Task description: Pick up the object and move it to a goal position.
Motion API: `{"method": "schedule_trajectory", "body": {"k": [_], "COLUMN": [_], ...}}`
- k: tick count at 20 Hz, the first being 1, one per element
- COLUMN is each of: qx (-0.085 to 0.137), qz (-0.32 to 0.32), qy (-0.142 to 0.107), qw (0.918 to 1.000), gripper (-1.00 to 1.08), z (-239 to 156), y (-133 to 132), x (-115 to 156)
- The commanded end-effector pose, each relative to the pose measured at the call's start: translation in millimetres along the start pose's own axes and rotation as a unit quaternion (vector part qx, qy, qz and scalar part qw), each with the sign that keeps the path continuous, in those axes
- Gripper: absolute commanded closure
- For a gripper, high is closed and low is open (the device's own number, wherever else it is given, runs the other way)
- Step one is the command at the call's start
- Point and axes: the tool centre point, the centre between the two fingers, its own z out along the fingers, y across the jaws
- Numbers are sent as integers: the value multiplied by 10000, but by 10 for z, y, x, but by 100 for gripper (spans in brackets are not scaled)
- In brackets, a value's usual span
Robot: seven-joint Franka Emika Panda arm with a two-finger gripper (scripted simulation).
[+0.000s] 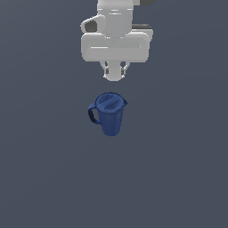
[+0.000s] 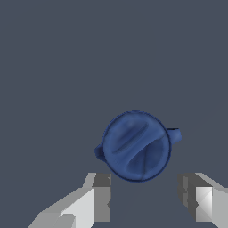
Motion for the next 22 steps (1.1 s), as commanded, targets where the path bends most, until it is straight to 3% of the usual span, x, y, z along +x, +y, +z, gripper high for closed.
{"method": "schedule_trajectory", "body": {"k": [1, 11, 22], "qx": [35, 456, 1345], "qz": [122, 845, 1716], "qy": [127, 770, 1210], "qw": [9998, 9924, 9684], "gripper": [-20, -20, -20], "z": [-168, -1084, -1910], "y": [27, 237, 675], "x": [17, 17, -107]}}
